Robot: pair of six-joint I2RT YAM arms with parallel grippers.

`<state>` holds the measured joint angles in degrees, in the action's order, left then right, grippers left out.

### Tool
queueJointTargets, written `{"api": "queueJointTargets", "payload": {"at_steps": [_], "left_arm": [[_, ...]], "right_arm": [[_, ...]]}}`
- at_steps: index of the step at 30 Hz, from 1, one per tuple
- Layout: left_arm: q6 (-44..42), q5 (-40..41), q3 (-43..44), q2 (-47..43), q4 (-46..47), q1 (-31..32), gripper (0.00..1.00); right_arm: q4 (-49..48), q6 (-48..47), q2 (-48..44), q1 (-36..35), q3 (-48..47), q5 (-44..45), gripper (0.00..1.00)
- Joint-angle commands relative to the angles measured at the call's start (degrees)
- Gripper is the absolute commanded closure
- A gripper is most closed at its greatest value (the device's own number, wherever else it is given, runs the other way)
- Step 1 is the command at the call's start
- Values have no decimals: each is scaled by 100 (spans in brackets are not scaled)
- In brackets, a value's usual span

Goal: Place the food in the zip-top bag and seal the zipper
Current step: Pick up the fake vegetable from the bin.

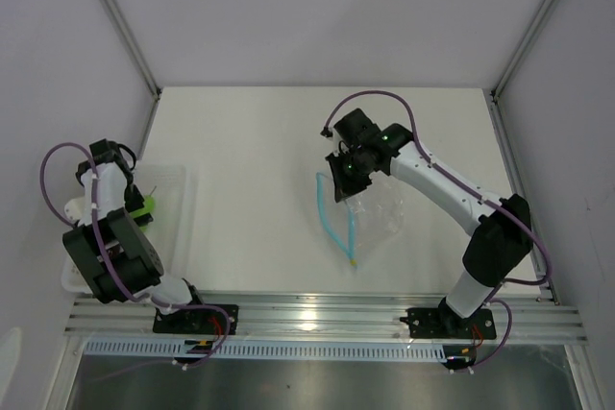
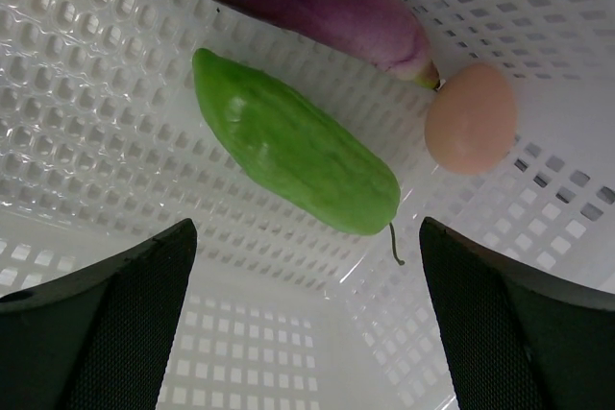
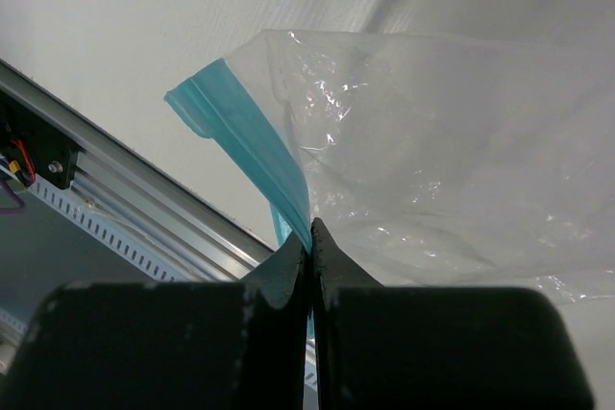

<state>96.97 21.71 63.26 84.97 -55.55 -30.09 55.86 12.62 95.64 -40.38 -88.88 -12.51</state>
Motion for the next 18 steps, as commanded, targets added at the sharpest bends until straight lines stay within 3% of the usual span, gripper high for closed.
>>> {"api": "queueJointTargets", "payload": {"at_steps": [1,18], "left_arm": [[59,228,81,142,106,-85,2],[-46,509,336,758,255,-112,4]], "right_arm": [[-4,56,78,30,-15,-216,100],[-84,30,430,48,-86,-401,100]]}}
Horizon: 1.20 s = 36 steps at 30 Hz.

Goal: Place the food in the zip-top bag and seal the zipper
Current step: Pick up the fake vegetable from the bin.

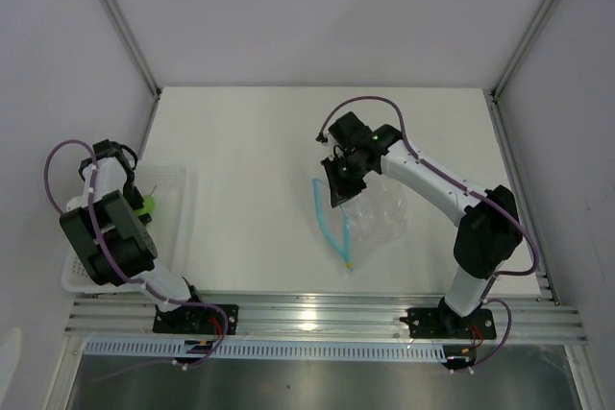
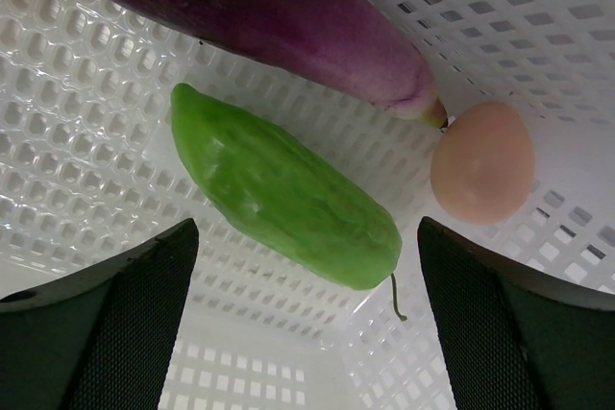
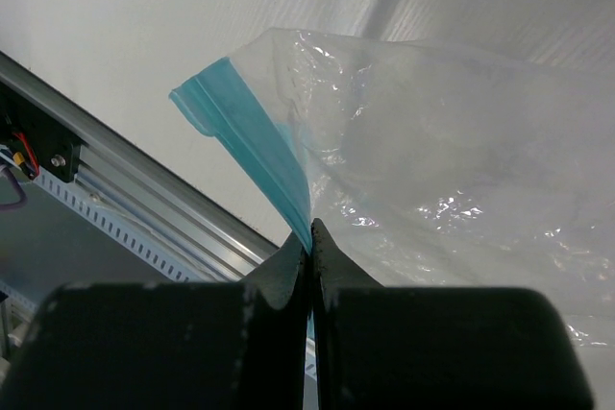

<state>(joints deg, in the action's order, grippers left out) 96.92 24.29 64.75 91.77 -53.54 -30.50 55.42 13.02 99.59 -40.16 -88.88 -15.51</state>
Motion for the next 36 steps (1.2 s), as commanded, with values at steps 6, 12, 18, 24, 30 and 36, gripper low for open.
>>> {"api": "queueJointTargets", "payload": {"at_steps": [6,12,18,24,30,36], "left_arm": [[-60,199,143,324,124,-61,5],[-86,216,90,368,239,-44,6],[-182,128,213,474,230,-44,14],[-288,14,222,526,309,-35,23],[-358,-47,205,544,370,-44,37],[-446,75,143,448,379,0,47]], "right_arm": [[-58,8,122,52,-85,-154,100],[-66,-1,174,52,-103,-137,100],[-66,-1,166,61,-121,-93,100],[-58,-45,113,61,-129,-5,100],[-66,-62,69,70,-112,92,100],[-75,-62,-1,105,-112,144,100]]}}
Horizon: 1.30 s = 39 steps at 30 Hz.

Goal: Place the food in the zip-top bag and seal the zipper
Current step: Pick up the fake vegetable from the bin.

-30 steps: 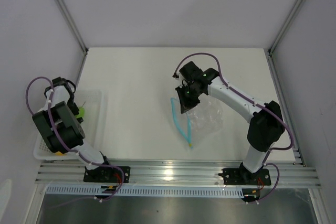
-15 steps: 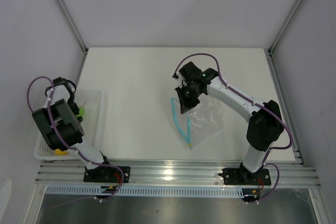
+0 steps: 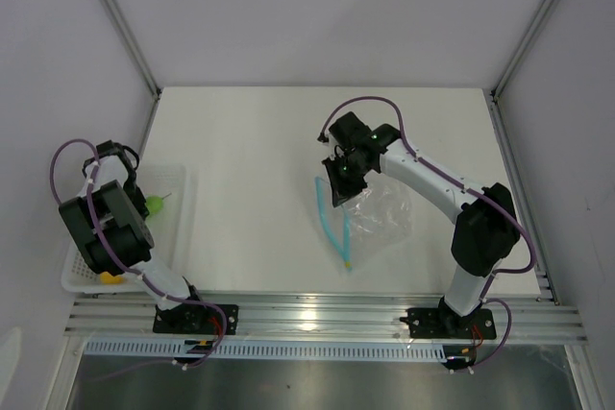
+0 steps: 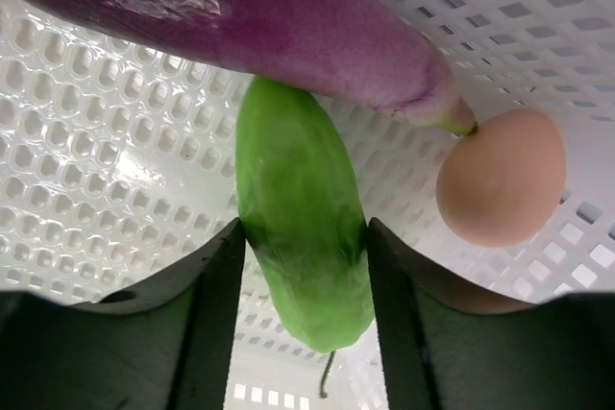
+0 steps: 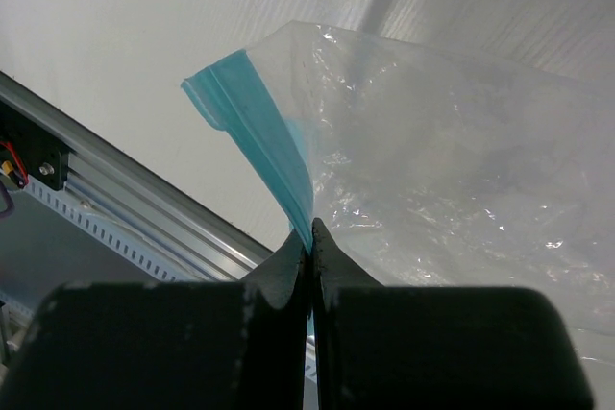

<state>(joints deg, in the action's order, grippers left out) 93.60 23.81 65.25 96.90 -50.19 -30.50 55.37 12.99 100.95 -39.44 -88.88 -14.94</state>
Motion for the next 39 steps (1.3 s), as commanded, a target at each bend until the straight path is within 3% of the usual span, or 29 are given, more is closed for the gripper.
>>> {"api": "queueJointTargets", "payload": {"at_steps": [1,5,7,11,27,30,33,39], "left_arm": [[-132,150,101,-75,36,9,49],[-316,194,93,-180,36,9,66],[-421,176,102,-268,27,18,83],[-606,106,-39,-505,89,18,99],[-1677,-342,-496,-1946,27,317,99],[-2178,-544,-584,-2332,193,413,99],[-3222,-921,-664,-2754,879,536,99],[-3980,-1447,-531,-3440,923,817,99]], "right_arm": [[-71,-69,-137,33,-103,96,100],[-88,-60,-215,33,-77,114,100],[-114,-51,-259,33,-59,114,100],[-185,-34,-356,33,29,97,100],[-466,98,-980,24,415,96,100],[-431,116,-1068,15,433,149,100],[-448,177,-1138,33,424,97,100],[-422,300,-1226,33,407,26,100]]}}
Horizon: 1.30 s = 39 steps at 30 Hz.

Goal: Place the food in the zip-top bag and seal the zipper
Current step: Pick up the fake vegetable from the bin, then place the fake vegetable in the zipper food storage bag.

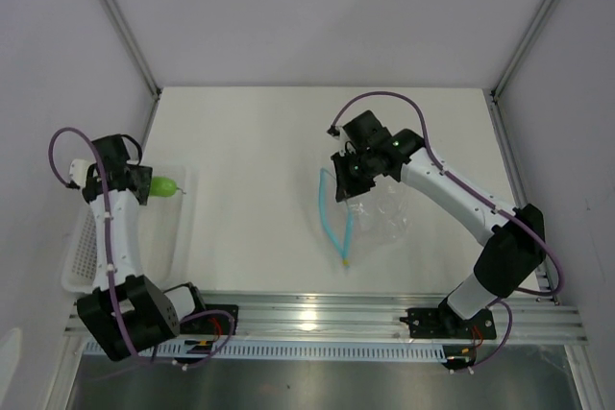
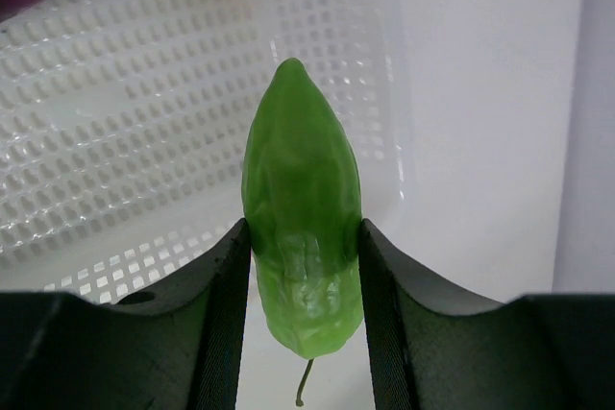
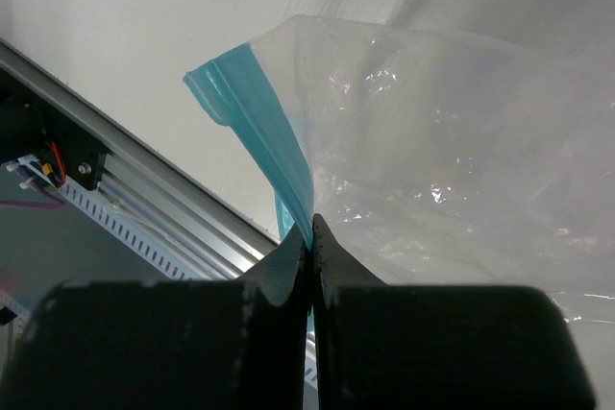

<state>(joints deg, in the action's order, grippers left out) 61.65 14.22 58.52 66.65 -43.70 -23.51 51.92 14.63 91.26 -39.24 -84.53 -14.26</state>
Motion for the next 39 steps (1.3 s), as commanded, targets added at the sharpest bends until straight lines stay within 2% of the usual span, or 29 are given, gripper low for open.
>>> {"api": "queueJointTargets", "payload": {"at_steps": [1,5,10,11,17,20,25,30,32,39], "left_arm": [[-864,-629,151,-608,292,144,99],[-1198,-1043,300,-986,388,766,99],[-1129,-2255,46,-1312,1688,1593,99],[-1137,-2500,37,-1348,1872,1986,99],[-1392,-2502,511,-1234,2242,3771,99],[-1427,-2617,503,-1269,2619,4335,100],[-1629,-3328,186,-1304,3333,5012,99],[-1867,-4048,-86,-1278,4009,5374,99],[-1876,-4462,-69,-1173,4019,5453,99],[-2078,-5016,71,-795,3343,5813,99]], "right_arm": [[-77,154,-267,13,-46,-50,100],[46,329,-267,40,-195,-226,100],[283,602,-249,57,-494,-402,100],[301,620,-241,66,-564,-402,100],[380,839,-302,66,-670,-507,100],[362,1006,-320,75,-705,-621,100],[415,1287,-276,233,-976,-1254,100],[495,1367,-267,399,-1162,-1588,100],[494,1349,-284,452,-1171,-1658,100],[460,1042,-443,532,-1057,-1650,100]]}}
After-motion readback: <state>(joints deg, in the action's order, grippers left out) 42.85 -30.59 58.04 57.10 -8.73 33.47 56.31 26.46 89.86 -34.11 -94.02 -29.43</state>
